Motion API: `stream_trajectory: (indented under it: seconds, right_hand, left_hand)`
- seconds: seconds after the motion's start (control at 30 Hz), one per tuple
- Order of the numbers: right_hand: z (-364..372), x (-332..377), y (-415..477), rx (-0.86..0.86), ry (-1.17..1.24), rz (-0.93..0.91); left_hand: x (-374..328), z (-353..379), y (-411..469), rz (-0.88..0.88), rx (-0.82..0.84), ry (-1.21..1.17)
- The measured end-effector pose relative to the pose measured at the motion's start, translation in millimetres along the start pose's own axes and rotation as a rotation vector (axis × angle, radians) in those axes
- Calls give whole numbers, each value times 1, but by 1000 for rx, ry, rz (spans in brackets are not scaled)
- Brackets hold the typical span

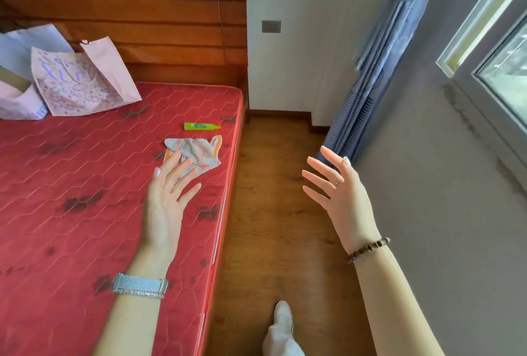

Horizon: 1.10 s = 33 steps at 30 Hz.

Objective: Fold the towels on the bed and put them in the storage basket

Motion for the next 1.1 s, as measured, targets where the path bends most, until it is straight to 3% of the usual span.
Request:
stream_trajectory:
  seconds: [0.5,1.1]
  right_hand:
    - [50,11,179,236,-89,99]
    - [166,25,405,258,-146,143]
  left_hand:
    - [29,17,116,0,-228,-1]
    - [27,-8,361,-17,-315,-35]
Point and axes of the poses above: each hand's wrist, its own y-axis towards the middle knuckle, its own z-axis out of the palm, x = y × z, the point moved 7 cm from there along y, towards the middle knuckle
